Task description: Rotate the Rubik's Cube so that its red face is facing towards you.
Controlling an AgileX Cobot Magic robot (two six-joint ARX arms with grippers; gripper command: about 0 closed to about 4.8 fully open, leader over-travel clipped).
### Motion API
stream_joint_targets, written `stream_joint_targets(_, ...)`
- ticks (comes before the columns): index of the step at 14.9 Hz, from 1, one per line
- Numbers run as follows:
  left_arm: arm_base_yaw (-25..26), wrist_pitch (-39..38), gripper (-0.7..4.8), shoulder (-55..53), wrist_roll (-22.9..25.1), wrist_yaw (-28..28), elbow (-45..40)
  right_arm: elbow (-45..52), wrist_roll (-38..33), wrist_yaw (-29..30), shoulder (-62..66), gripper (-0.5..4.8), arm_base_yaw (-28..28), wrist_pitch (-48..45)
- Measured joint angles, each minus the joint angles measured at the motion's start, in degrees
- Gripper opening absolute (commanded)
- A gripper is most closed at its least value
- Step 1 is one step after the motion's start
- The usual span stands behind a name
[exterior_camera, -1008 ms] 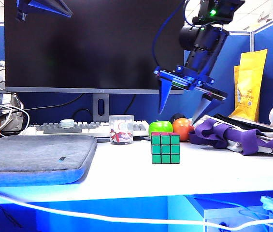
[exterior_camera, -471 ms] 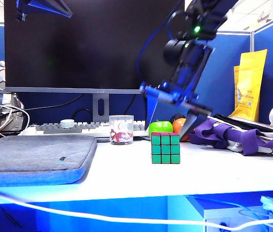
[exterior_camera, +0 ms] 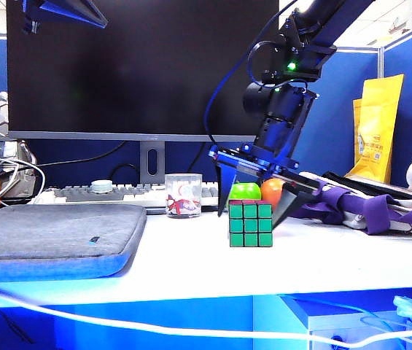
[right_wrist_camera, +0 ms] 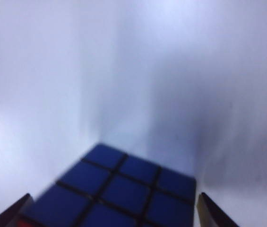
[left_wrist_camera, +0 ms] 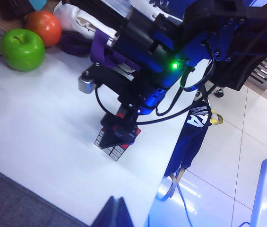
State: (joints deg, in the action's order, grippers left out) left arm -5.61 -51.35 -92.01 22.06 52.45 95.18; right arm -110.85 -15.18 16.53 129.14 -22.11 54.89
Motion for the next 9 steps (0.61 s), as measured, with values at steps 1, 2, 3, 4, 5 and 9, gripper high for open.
stream_joint_targets(1,0.0,0.0,-0.04,0.0,0.1,0.0,0.0,0.0,0.0,0.0,0.0,2.85,0.0,-0.6)
stream_joint_targets(2,0.0,-0.1,-0.04,0.0,0.2,0.0,0.0,-0.1,0.3,0.0,0.0,2.73,-0.1,-1.0)
stream_joint_targets(3,0.0,-0.2,-0.04,0.0,0.2,0.0,0.0,-0.1,0.4,0.0,0.0,2.23,-0.2,-1.1)
stream_joint_targets(4,0.0,-0.2,-0.04,0.0,0.2,0.0,0.0,-0.1,0.5,0.0,0.0,1.54,-0.2,-1.1)
stream_joint_targets(5,0.0,-0.3,-0.04,0.0,0.2,0.0,0.0,-0.1,0.8,0.0,0.0,1.09,-0.2,-1.1)
stream_joint_targets(9,0.0,-0.5,-0.04,0.0,0.3,0.0,-0.1,0.0,1.7,1.5,0.5,0.14,-0.3,-10.2)
